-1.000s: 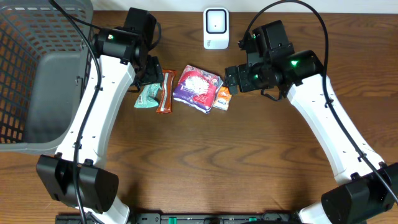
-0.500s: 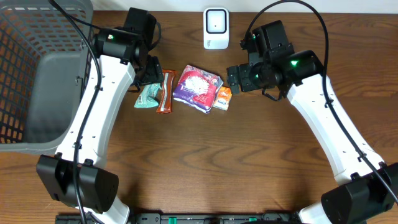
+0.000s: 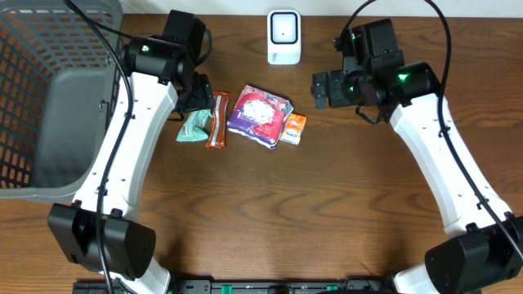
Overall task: Scan the item barcode
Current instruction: 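Lower the right gripper and grasp the orange packet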
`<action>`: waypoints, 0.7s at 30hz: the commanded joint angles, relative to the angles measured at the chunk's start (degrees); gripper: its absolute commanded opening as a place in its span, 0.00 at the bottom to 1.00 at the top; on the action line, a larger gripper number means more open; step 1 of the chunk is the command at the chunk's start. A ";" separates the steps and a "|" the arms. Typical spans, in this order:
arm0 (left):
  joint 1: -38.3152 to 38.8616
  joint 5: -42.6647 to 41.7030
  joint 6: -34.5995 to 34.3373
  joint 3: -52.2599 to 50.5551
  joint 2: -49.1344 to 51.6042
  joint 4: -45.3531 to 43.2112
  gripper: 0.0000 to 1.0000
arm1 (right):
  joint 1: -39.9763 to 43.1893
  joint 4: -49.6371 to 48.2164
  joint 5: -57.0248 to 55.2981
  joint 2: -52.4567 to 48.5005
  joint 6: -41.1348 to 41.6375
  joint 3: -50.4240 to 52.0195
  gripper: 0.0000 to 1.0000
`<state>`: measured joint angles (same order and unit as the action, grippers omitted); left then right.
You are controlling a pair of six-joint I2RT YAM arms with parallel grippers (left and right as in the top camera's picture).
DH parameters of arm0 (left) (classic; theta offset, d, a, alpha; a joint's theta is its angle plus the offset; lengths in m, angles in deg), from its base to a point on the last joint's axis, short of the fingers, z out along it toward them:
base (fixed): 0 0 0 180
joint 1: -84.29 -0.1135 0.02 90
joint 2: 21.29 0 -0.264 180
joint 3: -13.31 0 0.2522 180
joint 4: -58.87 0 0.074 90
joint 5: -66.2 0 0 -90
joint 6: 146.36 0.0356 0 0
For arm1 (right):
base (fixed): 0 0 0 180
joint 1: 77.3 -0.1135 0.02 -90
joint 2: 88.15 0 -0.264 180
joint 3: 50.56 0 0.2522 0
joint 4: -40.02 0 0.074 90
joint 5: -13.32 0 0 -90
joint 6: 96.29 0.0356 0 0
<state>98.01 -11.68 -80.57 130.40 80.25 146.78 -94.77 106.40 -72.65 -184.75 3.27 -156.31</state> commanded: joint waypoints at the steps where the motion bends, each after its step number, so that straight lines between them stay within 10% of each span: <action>1: 0.02 0.28 -0.55 0.39 0.28 0.22 0.98 | 0.13 -0.52 -0.31 -0.44 -0.61 -0.63 0.99; 21: 0.02 0.28 -0.55 0.39 0.28 0.20 0.98 | 0.79 -5.49 15.69 -13.68 2.01 2.56 0.86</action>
<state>98.01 -11.68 -80.57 130.40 80.25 146.80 -94.25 101.07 -64.78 -195.75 3.93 -154.14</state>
